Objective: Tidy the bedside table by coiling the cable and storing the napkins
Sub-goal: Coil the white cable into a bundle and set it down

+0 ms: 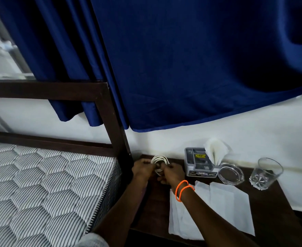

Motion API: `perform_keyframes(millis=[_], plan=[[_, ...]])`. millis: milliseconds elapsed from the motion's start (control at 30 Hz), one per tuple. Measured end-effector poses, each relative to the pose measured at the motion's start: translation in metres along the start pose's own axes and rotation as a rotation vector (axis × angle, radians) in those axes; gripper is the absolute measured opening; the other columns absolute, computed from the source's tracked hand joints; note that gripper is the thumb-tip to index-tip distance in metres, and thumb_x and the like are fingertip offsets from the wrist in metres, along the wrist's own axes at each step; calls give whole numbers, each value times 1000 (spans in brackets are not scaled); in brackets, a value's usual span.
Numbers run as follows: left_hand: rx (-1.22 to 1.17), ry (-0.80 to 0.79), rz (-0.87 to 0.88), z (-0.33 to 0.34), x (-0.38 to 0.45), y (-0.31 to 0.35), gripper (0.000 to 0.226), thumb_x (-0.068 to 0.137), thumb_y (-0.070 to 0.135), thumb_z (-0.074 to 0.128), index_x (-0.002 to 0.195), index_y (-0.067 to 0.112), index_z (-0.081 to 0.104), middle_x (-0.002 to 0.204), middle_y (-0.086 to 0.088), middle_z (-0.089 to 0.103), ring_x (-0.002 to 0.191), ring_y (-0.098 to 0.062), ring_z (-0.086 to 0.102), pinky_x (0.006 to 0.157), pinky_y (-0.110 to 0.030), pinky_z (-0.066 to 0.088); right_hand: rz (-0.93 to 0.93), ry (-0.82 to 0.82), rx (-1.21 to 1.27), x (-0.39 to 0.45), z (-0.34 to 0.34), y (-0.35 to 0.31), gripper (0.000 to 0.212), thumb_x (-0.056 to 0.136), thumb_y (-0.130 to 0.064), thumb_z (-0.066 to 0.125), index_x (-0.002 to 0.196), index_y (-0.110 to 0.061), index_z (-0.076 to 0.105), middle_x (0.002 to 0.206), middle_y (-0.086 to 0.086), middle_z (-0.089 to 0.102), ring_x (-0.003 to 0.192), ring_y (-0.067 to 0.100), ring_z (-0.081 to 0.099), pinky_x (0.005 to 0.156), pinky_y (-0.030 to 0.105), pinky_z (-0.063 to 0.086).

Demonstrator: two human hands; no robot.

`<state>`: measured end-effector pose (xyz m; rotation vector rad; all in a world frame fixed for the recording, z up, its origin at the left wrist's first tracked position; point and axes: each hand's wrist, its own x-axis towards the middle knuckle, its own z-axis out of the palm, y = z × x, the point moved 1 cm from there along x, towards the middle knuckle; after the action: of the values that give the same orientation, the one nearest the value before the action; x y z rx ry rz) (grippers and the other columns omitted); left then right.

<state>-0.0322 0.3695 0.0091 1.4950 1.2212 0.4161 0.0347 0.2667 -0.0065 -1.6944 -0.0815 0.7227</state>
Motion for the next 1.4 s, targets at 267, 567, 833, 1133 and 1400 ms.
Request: perform_keyframes(millis=[267, 567, 833, 1133, 1400], plan=[[-340, -274, -83, -37, -54, 47, 11, 81, -12, 69, 91, -9, 70, 91, -22, 70, 79, -32, 69, 78, -42, 58, -113, -159, 80, -65, -20, -45, 12, 88, -20, 68, 87, -9, 65, 67, 9, 72, 49, 23, 65, 43, 23, 47], [-490, -557, -86, -81, -127, 103, 18, 104, 8, 47, 94, 1, 61, 80, -12, 60, 71, -19, 59, 71, -33, 51, -391, -248, -195, -147, -48, -96, 48, 77, -54, 75, 88, -8, 64, 70, 13, 75, 53, 23, 68, 45, 26, 50], [-666, -334, -76, -93, -163, 132, 9, 100, 2, 49, 95, 1, 56, 69, -10, 47, 58, -18, 48, 53, -30, 48, -426, -529, -126, -202, -62, -123, 36, 84, -22, 81, 101, 6, 68, 75, 15, 70, 56, 20, 62, 50, 28, 50], [-623, -416, -4, -105, -186, 143, 30, 99, 4, 42, 115, -9, 64, 62, -5, 41, 46, -9, 36, 41, -19, 39, -555, -268, -410, -217, -79, -140, 18, 80, -17, 84, 95, -9, 79, 83, 14, 71, 65, 15, 62, 54, 20, 51], [-580, -432, 40, -107, -197, 142, 12, 100, 4, 51, 103, 2, 63, 68, -6, 49, 54, -12, 48, 56, -25, 46, -306, -384, 173, -223, -64, -146, 26, 85, 12, 56, 110, 16, 65, 97, 25, 68, 91, 34, 67, 93, 46, 56]])
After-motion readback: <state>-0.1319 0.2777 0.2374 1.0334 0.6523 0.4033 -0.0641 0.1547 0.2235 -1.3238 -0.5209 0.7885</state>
